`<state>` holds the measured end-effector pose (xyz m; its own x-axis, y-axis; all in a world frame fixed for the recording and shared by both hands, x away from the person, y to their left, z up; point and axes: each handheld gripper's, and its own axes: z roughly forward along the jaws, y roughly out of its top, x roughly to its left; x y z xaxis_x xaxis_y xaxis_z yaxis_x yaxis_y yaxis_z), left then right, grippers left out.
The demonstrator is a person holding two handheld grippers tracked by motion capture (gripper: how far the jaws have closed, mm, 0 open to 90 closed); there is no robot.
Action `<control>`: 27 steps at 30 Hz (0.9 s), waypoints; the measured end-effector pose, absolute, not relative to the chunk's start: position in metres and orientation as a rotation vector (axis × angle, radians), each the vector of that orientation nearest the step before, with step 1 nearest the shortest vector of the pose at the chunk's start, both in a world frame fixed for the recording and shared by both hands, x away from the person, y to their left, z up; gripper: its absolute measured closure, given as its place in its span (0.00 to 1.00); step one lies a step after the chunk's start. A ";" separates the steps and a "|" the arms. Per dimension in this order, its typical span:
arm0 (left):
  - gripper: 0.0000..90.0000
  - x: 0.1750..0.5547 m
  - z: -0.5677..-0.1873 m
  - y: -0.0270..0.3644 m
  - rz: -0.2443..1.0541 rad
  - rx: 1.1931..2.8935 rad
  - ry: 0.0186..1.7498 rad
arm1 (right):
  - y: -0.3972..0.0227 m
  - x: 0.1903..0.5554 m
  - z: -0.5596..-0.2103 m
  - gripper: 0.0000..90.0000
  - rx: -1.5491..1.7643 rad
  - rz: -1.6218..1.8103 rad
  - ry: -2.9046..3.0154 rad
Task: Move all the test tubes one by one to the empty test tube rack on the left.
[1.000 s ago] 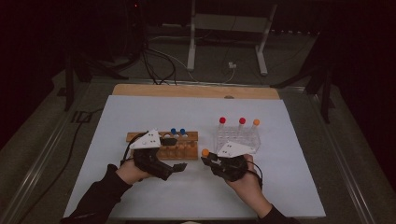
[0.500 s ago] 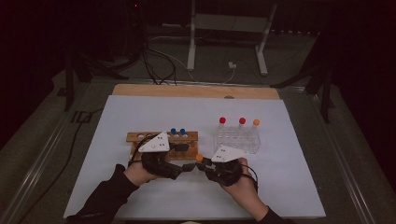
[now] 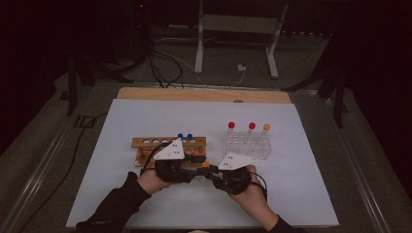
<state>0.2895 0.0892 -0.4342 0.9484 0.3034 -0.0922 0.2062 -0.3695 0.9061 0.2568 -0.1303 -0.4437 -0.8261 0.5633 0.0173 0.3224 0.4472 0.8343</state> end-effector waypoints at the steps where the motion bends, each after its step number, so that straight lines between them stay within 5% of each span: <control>1: 0.73 0.290 -0.434 0.089 0.105 1.967 0.368 | -0.130 0.257 -0.444 0.82 0.767 1.320 2.437; 8: 0.79 0.291 -0.433 0.090 0.106 1.960 0.382 | -0.132 0.258 -0.444 0.81 0.782 1.339 2.426; 27: 0.79 0.304 -0.390 0.154 0.305 1.893 0.502 | -0.151 0.266 -0.433 0.17 0.936 1.401 2.300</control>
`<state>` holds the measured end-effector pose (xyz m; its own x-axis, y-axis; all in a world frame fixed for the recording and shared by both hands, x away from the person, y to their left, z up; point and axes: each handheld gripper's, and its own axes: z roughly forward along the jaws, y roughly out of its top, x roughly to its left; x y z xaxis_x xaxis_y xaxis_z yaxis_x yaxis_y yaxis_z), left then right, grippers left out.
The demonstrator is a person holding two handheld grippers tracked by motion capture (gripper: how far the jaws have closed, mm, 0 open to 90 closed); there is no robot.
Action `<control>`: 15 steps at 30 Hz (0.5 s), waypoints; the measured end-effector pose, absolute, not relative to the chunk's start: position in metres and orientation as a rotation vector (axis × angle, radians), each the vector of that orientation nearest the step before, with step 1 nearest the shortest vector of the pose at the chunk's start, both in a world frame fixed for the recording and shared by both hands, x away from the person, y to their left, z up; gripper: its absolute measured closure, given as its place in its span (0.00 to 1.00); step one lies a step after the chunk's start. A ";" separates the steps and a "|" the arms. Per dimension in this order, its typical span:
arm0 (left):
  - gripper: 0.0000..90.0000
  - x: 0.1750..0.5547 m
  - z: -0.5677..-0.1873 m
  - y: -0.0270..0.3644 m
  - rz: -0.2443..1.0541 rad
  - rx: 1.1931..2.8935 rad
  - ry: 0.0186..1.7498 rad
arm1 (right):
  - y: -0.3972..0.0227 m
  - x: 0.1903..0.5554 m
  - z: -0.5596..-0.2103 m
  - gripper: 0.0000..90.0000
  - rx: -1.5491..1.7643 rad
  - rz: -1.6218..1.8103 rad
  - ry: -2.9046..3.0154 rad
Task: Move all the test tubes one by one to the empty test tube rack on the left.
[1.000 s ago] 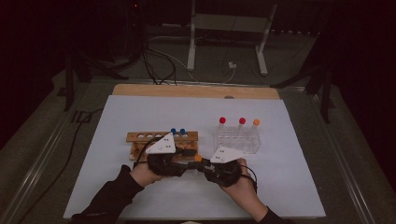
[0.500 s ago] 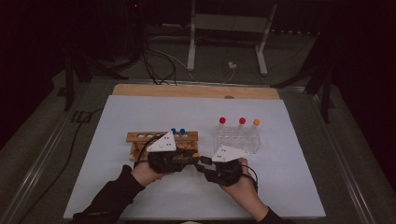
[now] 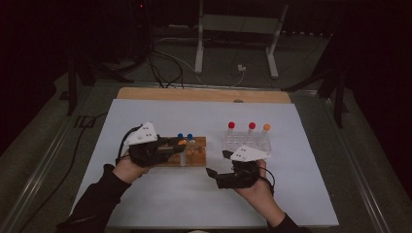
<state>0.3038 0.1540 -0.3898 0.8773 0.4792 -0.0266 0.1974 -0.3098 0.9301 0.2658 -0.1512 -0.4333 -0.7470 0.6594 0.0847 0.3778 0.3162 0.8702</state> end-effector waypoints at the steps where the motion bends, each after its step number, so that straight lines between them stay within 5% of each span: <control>1: 0.79 0.305 -0.387 0.158 0.322 1.888 0.511 | -0.151 0.266 -0.433 0.16 0.944 1.402 2.294; 9: 0.79 0.319 -0.379 0.174 0.383 1.860 0.570 | -0.156 0.266 -0.430 0.00 0.926 1.418 2.272; 15: 0.80 0.333 -0.383 0.176 0.424 1.843 0.595 | -0.159 0.265 -0.428 0.00 0.914 1.446 2.254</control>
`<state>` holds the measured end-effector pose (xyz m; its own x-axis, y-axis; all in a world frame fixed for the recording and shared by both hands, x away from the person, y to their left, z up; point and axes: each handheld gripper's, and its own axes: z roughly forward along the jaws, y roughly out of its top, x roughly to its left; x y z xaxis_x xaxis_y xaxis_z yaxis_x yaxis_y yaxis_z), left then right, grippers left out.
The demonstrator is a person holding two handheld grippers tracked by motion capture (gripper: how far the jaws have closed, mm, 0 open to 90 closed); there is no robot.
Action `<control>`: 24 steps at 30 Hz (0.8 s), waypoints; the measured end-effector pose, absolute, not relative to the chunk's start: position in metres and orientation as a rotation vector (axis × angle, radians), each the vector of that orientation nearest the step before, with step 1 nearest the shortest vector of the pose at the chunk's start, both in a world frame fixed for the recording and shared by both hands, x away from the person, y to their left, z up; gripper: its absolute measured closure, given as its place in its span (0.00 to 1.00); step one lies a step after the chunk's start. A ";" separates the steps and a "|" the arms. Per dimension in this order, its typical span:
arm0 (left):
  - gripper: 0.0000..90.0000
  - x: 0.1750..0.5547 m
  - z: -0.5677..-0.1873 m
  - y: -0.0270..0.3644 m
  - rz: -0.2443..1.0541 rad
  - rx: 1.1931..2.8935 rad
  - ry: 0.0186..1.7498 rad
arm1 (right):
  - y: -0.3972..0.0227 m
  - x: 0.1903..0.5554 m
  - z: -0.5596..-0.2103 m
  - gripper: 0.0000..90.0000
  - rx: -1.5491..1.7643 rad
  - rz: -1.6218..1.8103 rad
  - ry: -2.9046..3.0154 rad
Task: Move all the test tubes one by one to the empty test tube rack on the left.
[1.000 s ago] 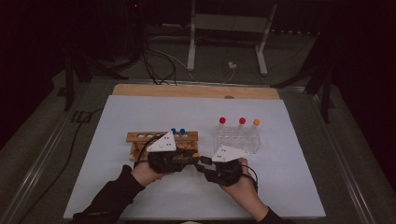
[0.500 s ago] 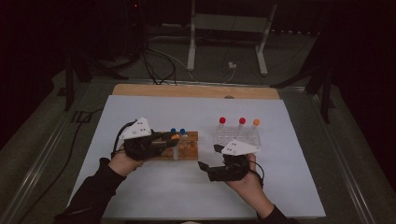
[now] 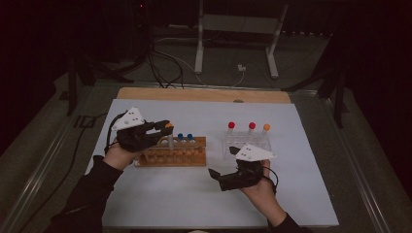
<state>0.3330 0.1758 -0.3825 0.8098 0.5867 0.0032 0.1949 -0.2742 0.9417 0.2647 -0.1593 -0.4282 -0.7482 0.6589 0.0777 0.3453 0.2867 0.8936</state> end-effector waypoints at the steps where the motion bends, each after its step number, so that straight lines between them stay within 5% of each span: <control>1: 0.80 0.335 -0.383 0.176 0.424 1.840 0.597 | -0.160 0.265 -0.428 0.00 0.918 1.452 2.244; 24: 0.80 0.355 -0.427 0.171 0.422 1.883 0.689 | -0.162 0.266 -0.430 0.00 0.908 1.451 2.260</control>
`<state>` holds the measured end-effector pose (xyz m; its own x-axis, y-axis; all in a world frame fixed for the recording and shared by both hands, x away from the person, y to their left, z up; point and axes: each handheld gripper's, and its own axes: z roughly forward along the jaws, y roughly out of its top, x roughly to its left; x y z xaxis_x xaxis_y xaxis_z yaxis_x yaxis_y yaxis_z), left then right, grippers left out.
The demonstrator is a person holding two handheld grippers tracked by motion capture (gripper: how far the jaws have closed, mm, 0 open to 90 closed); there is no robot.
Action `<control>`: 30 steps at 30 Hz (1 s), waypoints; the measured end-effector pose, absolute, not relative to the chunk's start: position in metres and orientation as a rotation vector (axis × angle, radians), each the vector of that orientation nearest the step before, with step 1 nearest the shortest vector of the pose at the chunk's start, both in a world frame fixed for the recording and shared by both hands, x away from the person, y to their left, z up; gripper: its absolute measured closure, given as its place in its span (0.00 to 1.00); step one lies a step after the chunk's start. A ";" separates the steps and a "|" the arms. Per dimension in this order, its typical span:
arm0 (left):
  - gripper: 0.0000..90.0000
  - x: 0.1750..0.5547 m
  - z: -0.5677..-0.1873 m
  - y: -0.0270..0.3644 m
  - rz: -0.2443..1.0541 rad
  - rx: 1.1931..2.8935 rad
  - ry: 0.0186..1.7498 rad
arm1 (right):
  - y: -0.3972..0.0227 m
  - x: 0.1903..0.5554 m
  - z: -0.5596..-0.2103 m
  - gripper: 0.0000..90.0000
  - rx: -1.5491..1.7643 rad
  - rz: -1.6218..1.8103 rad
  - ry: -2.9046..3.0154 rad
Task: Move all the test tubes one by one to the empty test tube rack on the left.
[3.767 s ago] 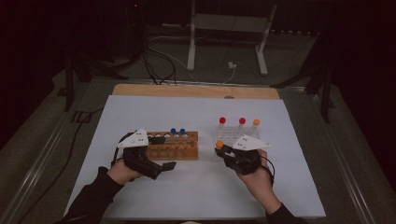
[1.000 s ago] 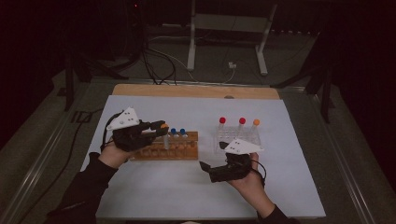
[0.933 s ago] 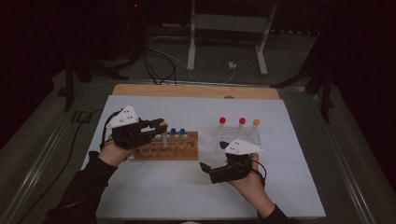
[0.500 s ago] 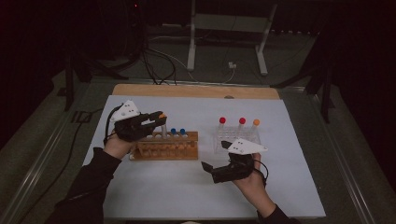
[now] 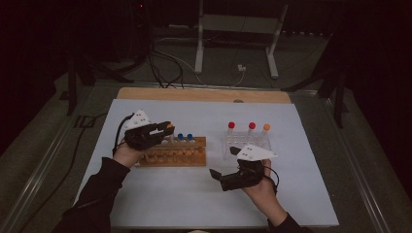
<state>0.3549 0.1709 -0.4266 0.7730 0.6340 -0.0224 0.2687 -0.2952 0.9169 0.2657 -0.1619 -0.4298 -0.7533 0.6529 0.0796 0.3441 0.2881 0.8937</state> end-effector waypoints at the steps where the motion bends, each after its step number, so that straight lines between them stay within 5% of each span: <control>1: 0.80 0.355 -0.429 0.170 0.416 1.886 0.691 | -0.162 0.266 -0.430 0.00 0.906 1.453 2.260; 25: 0.79 0.356 -0.448 0.167 0.379 1.964 0.711 | -0.164 0.266 -0.429 0.00 0.908 1.460 2.265; 30: 0.70 0.355 -0.448 0.170 0.328 1.943 0.695 | -0.165 0.265 -0.427 0.00 0.878 1.466 2.247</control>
